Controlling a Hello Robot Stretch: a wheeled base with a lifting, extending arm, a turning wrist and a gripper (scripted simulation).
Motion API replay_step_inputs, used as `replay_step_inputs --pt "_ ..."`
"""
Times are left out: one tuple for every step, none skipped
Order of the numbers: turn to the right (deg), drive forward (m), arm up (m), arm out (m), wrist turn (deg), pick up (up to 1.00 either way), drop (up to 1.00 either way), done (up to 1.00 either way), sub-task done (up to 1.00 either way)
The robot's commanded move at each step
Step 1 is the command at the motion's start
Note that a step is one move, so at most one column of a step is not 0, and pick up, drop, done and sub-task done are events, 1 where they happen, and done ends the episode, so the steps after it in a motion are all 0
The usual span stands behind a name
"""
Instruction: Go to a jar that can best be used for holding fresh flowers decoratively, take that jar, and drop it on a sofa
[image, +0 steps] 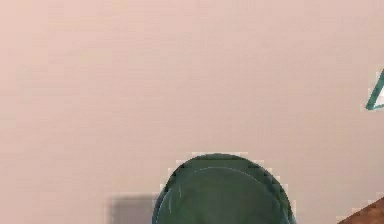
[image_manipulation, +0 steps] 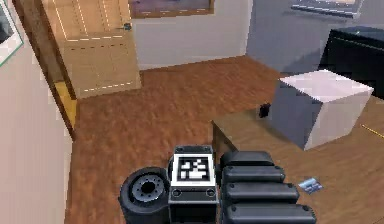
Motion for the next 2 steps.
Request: replay_step_inputs --pt "45.0 0.0 0.0 0.0 0.0 0.0 0.0 0.0 0.0" --pt "24.0 0.0 0.0 0.0 0.0 0.0 0.0 0.0 0.0"
